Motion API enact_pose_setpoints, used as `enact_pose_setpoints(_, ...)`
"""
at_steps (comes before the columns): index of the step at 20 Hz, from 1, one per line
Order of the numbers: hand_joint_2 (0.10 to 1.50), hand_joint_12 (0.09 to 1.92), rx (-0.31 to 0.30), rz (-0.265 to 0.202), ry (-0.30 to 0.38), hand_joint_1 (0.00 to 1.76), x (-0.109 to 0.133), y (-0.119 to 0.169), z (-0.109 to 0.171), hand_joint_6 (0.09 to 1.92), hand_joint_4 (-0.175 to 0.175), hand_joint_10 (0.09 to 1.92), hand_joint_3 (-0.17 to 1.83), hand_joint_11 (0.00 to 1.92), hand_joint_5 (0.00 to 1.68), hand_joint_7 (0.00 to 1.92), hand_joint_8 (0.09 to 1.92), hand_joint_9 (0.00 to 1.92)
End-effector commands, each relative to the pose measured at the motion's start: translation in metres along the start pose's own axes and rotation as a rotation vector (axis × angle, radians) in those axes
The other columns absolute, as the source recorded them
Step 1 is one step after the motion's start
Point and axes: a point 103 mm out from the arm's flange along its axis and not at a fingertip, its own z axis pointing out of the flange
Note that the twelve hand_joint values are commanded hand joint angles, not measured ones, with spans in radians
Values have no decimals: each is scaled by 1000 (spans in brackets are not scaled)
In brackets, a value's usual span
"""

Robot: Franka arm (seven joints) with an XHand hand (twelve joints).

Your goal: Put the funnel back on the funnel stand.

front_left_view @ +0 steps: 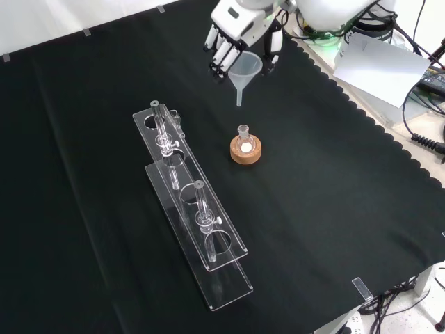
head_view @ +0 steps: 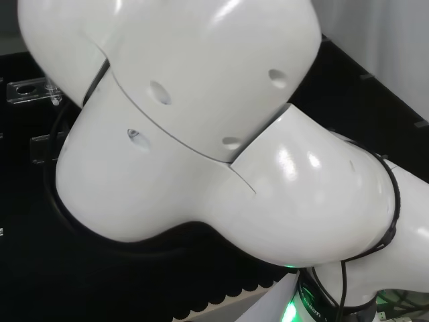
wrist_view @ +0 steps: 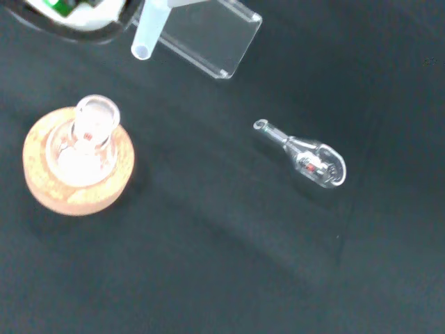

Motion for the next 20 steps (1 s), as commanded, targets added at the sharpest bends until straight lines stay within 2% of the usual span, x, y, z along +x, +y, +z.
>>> enact_pose_setpoints(1,708,1057,-19,24,29,911,-20,5,-19,714,-36,311,613,876,873,680,654,1212)
enact_pose_setpoints(6,707,1056,-38,47,51,909,-46,22,-38,718,-37,307,616,877,872,681,656,1214)
enact_pose_setpoints(10,707,1056,-49,54,97,908,-60,40,-52,721,-38,305,619,878,873,681,657,1215)
enact_pose_setpoints(20,711,1055,-59,55,104,902,-83,88,-74,724,-41,301,623,880,876,683,660,1220)
